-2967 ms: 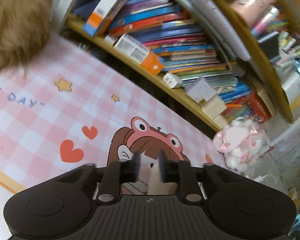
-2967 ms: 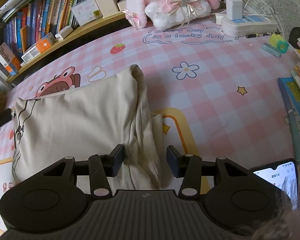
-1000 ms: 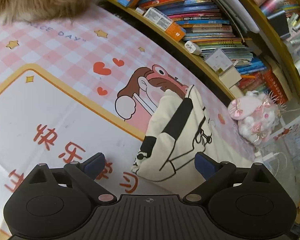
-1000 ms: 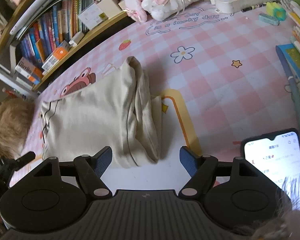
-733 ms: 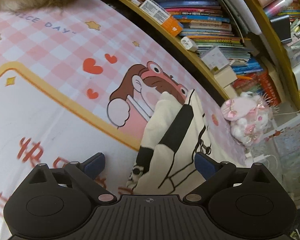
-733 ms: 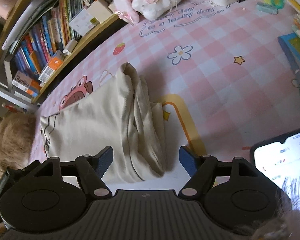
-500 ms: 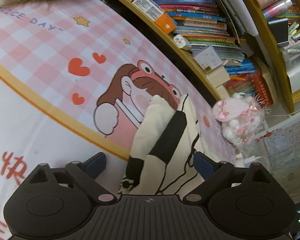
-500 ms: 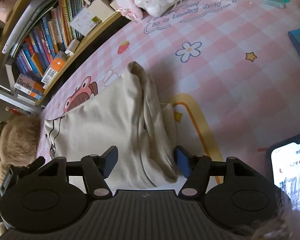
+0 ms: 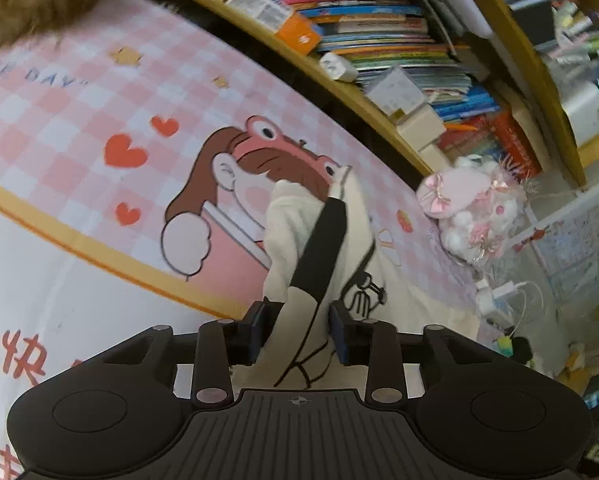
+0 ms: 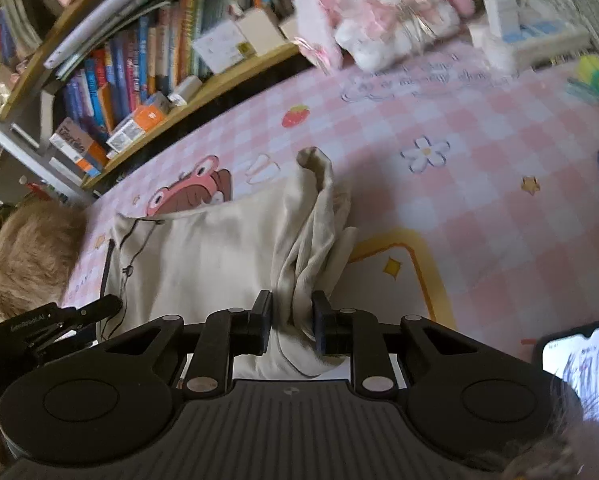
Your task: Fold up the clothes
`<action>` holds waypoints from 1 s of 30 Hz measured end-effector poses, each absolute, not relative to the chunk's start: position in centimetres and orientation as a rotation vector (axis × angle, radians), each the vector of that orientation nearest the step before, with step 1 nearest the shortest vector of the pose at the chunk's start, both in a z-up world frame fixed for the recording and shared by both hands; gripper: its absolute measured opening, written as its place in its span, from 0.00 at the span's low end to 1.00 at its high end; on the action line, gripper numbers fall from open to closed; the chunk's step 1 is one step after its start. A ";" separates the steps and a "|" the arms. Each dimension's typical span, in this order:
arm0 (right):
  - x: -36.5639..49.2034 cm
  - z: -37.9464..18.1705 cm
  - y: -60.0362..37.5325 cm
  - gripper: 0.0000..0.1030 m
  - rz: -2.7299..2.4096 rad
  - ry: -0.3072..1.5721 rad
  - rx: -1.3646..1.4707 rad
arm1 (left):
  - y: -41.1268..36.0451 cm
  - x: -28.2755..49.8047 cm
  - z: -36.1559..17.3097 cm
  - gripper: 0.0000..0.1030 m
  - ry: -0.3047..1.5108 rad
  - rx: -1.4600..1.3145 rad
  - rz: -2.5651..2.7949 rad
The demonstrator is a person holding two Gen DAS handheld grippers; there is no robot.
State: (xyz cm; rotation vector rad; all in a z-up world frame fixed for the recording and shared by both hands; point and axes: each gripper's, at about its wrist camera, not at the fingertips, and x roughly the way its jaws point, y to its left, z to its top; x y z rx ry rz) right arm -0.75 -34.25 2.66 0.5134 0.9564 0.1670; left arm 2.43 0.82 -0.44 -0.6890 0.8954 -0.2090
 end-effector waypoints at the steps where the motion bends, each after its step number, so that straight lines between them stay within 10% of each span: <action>1: -0.7 2.4 -34.5 0.19 0.160 0.967 0.526 | 1.0 2.5 -0.7 0.42 0.898 -0.701 -0.211; 13: 1.0 -0.1 -35.4 0.43 0.109 1.037 0.634 | 1.3 3.7 -2.5 0.60 0.924 -0.776 -0.254; 19: 1.4 -0.2 -34.7 0.24 0.131 1.025 0.628 | 1.0 3.5 -2.0 0.24 0.932 -0.748 -0.246; 30: -1.4 2.1 -33.8 0.17 0.250 1.042 0.572 | 2.1 -1.0 -0.6 0.22 0.969 -0.759 -0.288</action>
